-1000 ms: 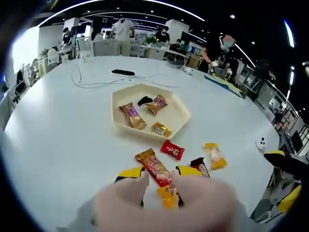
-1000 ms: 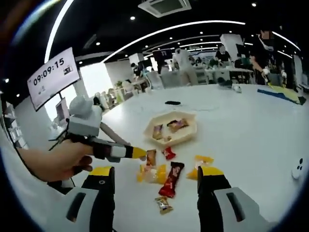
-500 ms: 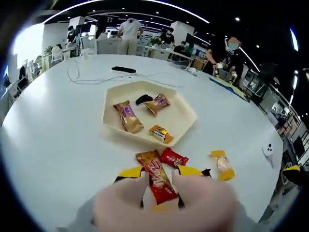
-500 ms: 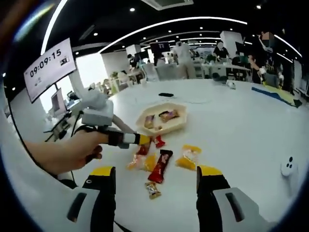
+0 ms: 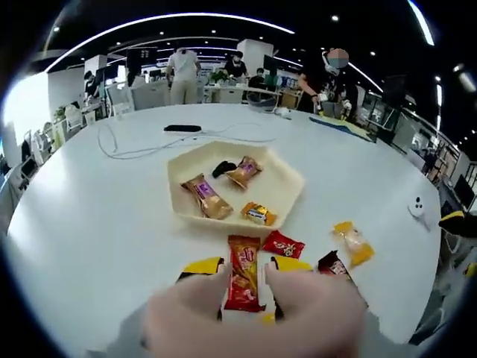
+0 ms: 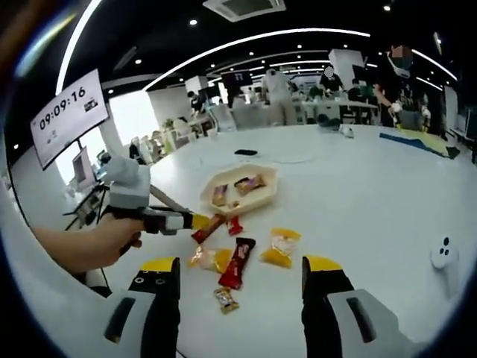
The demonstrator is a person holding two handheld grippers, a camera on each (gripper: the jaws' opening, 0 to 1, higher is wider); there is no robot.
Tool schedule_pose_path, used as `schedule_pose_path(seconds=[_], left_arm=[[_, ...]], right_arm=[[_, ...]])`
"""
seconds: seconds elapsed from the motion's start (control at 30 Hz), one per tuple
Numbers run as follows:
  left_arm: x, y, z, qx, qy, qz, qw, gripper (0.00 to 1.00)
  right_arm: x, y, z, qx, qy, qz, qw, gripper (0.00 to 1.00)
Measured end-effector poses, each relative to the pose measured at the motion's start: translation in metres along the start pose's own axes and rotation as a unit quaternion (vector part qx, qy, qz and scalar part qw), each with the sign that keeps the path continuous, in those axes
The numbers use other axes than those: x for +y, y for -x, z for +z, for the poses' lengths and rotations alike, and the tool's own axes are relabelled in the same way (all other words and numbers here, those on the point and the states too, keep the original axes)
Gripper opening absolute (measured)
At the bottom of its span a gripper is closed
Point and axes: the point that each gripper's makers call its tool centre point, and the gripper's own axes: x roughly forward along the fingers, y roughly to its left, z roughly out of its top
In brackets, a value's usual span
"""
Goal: Place the target food into the container with the food tongs after gripping and lifting it, then release it inside without dropping or visibly crushing the food.
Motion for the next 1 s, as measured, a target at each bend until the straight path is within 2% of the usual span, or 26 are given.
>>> schedule_pose_path(seconds=[0.17, 0.2, 0.23, 0.33, 0.47, 0.63, 0.7, 0.8, 0.93, 0.97, 1.0], left_arm=[[-0.009, -0.011, -0.008, 0.006, -0.032, 0.007, 0.9994, 0.24], [-0.008, -0.012, -0.001, -0.011, -0.05, 0.011, 0.9986, 0.24], [-0.009, -0.013, -0.005, 0.004, -0.048, 0.009, 0.9988, 0.24], [-0.006, -0.015, -0.002, -0.001, -0.054, 0.015, 0.9984, 0.24], [-0.002, -0.019, 0.0, 0.004, -0.04, 0.017, 0.9991, 0.24], [-0.005, -0.024, 0.003, 0.002, -0.052, 0.019, 0.9985, 0.24], [-0.004, -0.024, 0.005, 0.004, -0.072, 0.026, 0.9971, 0.24], [-0.001, -0.025, 0.007, 0.0, -0.066, 0.029, 0.9974, 0.24], [0.004, -0.036, -0.003, 0.021, -0.071, 0.03, 0.9968, 0.24], [0.006, -0.037, -0.011, 0.036, -0.081, 0.028, 0.9956, 0.24], [0.002, -0.036, -0.001, 0.005, -0.065, 0.014, 0.9978, 0.24]], right_arm=[[-0.003, 0.003, -0.002, 0.003, -0.003, -0.002, 1.0, 0.66], [-0.004, 0.004, -0.003, 0.004, -0.003, -0.003, 1.0, 0.66], [-0.006, 0.005, -0.004, 0.005, -0.002, -0.004, 1.0, 0.66], [-0.012, 0.008, -0.005, 0.005, -0.007, -0.009, 0.9999, 0.66], [-0.021, 0.012, -0.006, 0.001, -0.016, -0.018, 0.9997, 0.66], [-0.025, 0.013, -0.004, -0.004, -0.024, -0.021, 0.9995, 0.66], [-0.025, 0.013, -0.004, -0.006, -0.026, -0.021, 0.9994, 0.66], [-0.025, 0.014, -0.004, -0.005, -0.025, -0.021, 0.9994, 0.66], [-0.026, 0.016, -0.008, -0.003, -0.028, -0.022, 0.9994, 0.65], [-0.026, 0.016, -0.009, -0.002, -0.028, -0.022, 0.9993, 0.65], [-0.025, 0.017, -0.01, -0.001, -0.029, -0.023, 0.9993, 0.65]])
